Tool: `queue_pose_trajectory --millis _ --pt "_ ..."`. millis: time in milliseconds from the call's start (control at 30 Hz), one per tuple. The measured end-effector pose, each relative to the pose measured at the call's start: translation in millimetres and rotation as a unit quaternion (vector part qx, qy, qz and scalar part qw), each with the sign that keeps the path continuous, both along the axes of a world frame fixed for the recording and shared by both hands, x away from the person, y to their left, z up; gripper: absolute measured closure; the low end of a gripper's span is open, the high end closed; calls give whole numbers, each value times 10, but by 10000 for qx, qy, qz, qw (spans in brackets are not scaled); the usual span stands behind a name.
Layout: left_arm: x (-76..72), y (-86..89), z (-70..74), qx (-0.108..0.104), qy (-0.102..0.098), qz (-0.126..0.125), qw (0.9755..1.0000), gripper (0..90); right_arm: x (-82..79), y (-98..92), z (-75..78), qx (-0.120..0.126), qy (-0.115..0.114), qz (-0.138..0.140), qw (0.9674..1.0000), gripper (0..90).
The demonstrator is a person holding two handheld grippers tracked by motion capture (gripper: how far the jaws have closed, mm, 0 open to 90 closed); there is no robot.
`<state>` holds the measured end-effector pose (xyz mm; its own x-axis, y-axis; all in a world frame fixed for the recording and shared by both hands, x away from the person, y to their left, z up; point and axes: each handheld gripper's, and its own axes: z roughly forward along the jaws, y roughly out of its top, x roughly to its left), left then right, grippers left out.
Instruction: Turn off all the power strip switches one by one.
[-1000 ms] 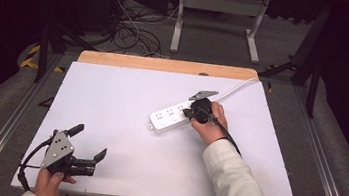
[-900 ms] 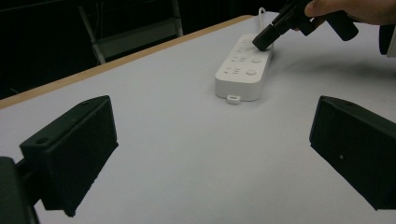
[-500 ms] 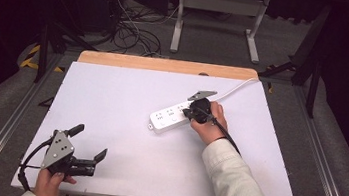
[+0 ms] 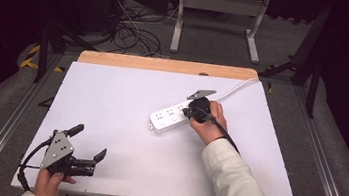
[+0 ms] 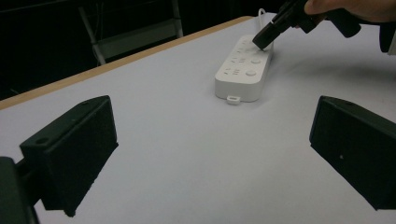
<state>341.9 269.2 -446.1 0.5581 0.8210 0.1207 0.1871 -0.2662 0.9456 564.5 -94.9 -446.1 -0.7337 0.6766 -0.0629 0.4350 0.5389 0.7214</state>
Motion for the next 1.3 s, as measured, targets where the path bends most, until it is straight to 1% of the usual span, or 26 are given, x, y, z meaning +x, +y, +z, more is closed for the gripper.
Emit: queue_pose_trajectory --millis 33,67,100,133,200,233,333,500,567,667,933,1200,1300 --pt "4 4 -1 2 2 0 10000 17 -18 -30 58 311 -88 -42 9995 900" --pt "10 6 -3 -1 9 16 10000 17 -28 -59 118 577 -191 -83 9981 900" --pt "14 5 -6 -15 27 21 10000 17 -33 -78 169 728 -258 -89 9970 900" --pt "16 0 -8 -33 37 24 10000 17 -32 -92 204 721 -240 -69 9971 900" --pt "8 -5 -5 13 28 3 10000 17 -34 -111 243 604 -278 -58 9978 900" --pt "5 -6 -3 30 10 2 10000 17 -32 -124 251 584 -288 -52 9979 900" --pt "2 -3 0 33 5 3 10000 16 -28 -152 251 514 -310 -64 9982 900" --pt "5 -2 -4 1 23 16 10000 17 -9 -186 241 465 -328 -74 9984 900" --pt "7 1 -5 9 29 14 10000 17 20 -230 248 466 -358 -141 9982 900" --pt "8 3 -4 7 12 15 10000 17 64 -307 244 431 -337 -229 9982 900" --pt "10 -3 -8 -2 33 17 10000 17 150 -380 105 143 -157 -289 9994 900" --pt "7 -1 -6 16 31 11 10000 17 183 -353 12 57 2 -302 9995 900" --pt "8 -1 -6 20 26 8 10000 17 190 -339 -11 35 9 -296 9996 900"
